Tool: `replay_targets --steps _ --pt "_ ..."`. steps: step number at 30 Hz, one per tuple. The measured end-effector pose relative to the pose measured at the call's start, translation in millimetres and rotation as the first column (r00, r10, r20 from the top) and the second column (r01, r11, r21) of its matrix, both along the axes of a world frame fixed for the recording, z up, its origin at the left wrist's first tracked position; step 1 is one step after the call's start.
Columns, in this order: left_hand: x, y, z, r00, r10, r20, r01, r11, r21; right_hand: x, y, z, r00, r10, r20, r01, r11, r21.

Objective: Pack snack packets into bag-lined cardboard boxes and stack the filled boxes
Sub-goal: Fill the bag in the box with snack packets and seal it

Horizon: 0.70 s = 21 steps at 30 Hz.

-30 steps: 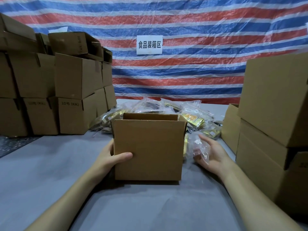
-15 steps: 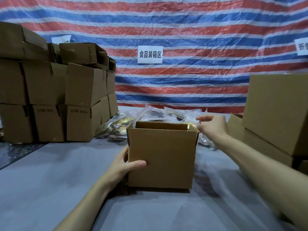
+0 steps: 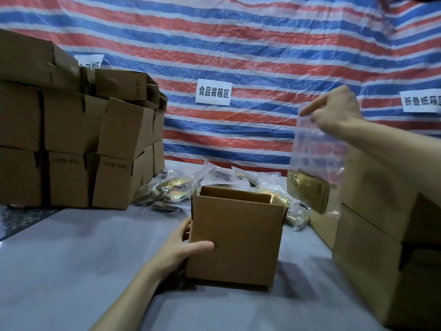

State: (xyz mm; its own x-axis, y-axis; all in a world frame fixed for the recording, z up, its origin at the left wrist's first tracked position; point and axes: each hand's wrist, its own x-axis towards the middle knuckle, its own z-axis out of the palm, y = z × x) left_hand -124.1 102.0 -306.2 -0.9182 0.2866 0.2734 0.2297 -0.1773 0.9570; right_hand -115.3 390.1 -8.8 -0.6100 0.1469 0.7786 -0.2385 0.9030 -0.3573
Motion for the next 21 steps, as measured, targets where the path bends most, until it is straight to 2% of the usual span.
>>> replay_targets --steps 6,14,21 --pt "-1 0 0 0.999 -0.035 -0.003 0.035 0.999 -0.002 12 -13 33 0.994 0.06 -0.095 -0.064 0.997 -0.044" --pt "-4 -2 -3 1.0 -0.004 -0.006 0.003 0.999 -0.043 16 -37 34 0.943 0.322 -0.082 -0.332 0.928 -0.168" --pt "-4 -3 -2 1.0 0.004 -0.011 -0.005 0.998 -0.061 5 -61 22 0.908 0.411 -0.076 -0.415 0.862 -0.291"
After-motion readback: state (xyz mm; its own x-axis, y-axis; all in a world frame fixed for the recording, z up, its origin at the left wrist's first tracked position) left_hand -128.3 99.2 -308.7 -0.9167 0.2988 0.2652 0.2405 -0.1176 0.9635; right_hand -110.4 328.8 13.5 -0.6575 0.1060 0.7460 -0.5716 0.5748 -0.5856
